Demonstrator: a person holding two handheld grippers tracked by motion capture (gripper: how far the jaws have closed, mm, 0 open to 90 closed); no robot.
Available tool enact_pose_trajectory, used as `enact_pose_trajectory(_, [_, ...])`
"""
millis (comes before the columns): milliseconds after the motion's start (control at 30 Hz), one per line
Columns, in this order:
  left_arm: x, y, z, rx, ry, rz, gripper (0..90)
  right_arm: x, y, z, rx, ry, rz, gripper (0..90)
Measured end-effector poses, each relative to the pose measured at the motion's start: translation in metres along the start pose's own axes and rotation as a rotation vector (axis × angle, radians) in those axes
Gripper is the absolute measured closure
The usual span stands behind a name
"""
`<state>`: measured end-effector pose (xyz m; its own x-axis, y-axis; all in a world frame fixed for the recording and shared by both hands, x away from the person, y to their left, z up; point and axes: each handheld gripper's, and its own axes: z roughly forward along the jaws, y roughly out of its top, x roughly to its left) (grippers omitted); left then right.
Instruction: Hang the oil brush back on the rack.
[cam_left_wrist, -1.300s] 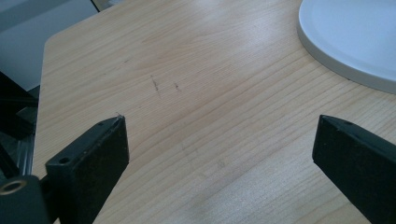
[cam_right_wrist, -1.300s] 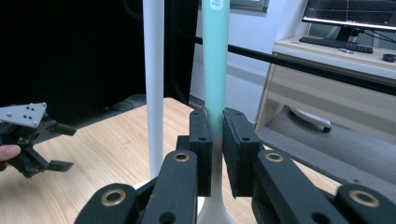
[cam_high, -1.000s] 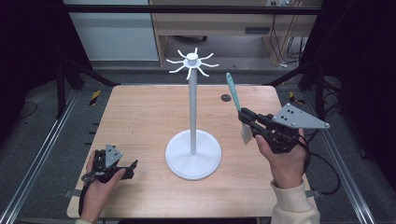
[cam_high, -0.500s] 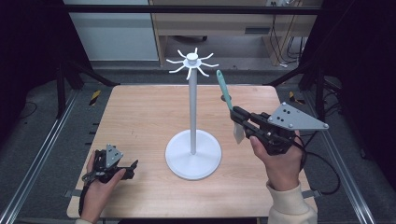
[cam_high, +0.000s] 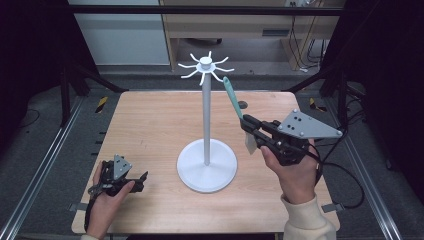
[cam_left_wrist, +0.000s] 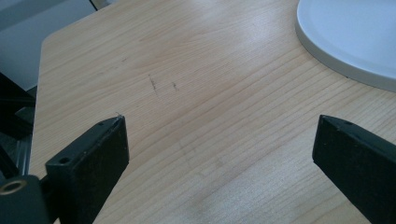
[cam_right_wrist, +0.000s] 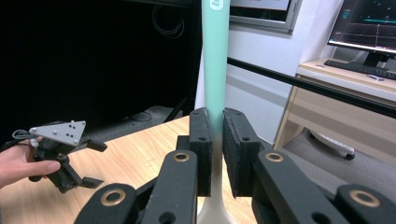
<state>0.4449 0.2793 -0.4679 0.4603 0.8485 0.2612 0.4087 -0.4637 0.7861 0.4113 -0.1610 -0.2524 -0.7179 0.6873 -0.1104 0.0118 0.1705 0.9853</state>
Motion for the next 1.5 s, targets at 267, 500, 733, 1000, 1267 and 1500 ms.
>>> enact_pose_trajectory(267, [0.000,0.000,0.000,0.001,-0.002,-0.002,3.3,-0.001,0.001,0.004,0.007,0.000,0.001,82.6])
enact_pose_trajectory(500, [0.000,0.000,0.000,0.001,0.001,-0.001,3.3,0.001,0.001,0.007,0.013,-0.003,-0.001,82.5])
enact_pose_trajectory(733, [0.000,0.000,0.000,0.002,0.000,-0.001,3.3,0.001,0.001,0.007,0.024,-0.010,-0.007,82.5])
enact_pose_trajectory(1000, [0.000,0.000,0.000,0.003,-0.001,-0.002,3.3,0.002,-0.001,0.013,0.037,-0.012,-0.002,82.5])
enact_pose_trajectory(1267, [0.000,0.000,0.000,0.004,-0.001,-0.001,3.3,0.002,-0.002,0.021,0.036,-0.005,0.010,82.5])
enact_pose_trajectory(1500, [0.000,0.000,0.000,0.004,-0.002,-0.001,3.3,0.003,-0.004,0.026,0.036,-0.005,0.019,82.4])
